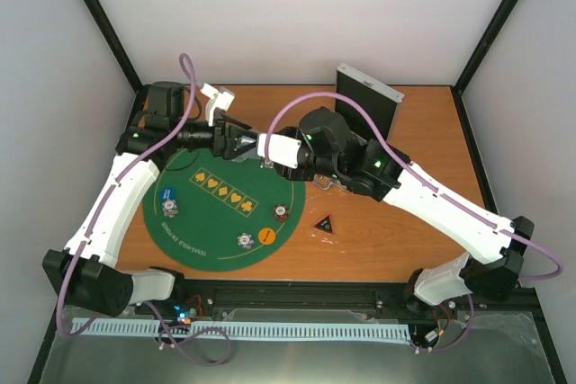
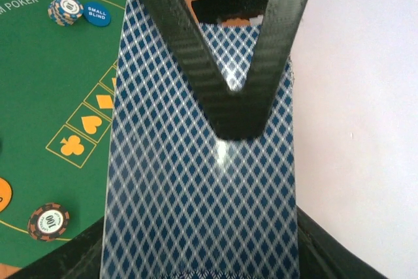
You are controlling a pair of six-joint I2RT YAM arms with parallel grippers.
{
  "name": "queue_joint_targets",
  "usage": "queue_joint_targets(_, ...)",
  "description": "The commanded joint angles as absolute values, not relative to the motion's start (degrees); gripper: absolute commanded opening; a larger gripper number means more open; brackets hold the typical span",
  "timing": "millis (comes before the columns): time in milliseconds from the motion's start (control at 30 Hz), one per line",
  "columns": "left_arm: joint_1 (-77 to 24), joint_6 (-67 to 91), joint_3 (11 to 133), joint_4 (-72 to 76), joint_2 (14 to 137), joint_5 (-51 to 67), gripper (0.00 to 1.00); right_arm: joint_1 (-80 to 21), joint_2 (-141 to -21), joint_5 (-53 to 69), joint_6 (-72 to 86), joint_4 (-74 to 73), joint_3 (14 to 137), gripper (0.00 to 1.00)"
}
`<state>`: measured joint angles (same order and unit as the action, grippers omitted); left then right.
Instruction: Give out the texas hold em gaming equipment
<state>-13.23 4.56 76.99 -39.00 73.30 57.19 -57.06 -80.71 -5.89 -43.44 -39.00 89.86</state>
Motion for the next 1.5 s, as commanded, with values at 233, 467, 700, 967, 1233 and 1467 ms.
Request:
queue_joint_targets(233,-9.67,3.48,75.94,-39.02,69.79,57.08,0.92,-57.03,-78.19,-6.98,-42.57,-37.3,88.61,0.52)
queue_joint_targets(467,-9.67,3.34,76.99,-39.46,69.99,64.8,0.98,-56.94,-77.92,-5.55,-41.64,-36.9,88.64,0.52)
queue_joint_targets(700,-9.14,4.1,78.77,-40.97,70.68,66.81,1.0,-56.28,-77.89,-5.21,-39.86,-36.65,88.28,0.51)
queue_joint_targets(967,-6.51,0.47,87.94,-48.46,72.14,62.74,1.0,-55.73,-77.96,-6.21,-40.08,-37.09,87.5,0.51)
queue_joint_targets(1233,-5.19,1.15,84.85,-50.46,68.85,57.64,1.0,-55.11,-77.51,-7.79,-40.33,-36.59,87.02,0.51)
queue_joint_targets(1467,-4.75,4.69,79.8,-47.53,69.26,65.28,0.88,-55.0,-78.18,-10.8,-40.61,-35.43,87.24,0.51)
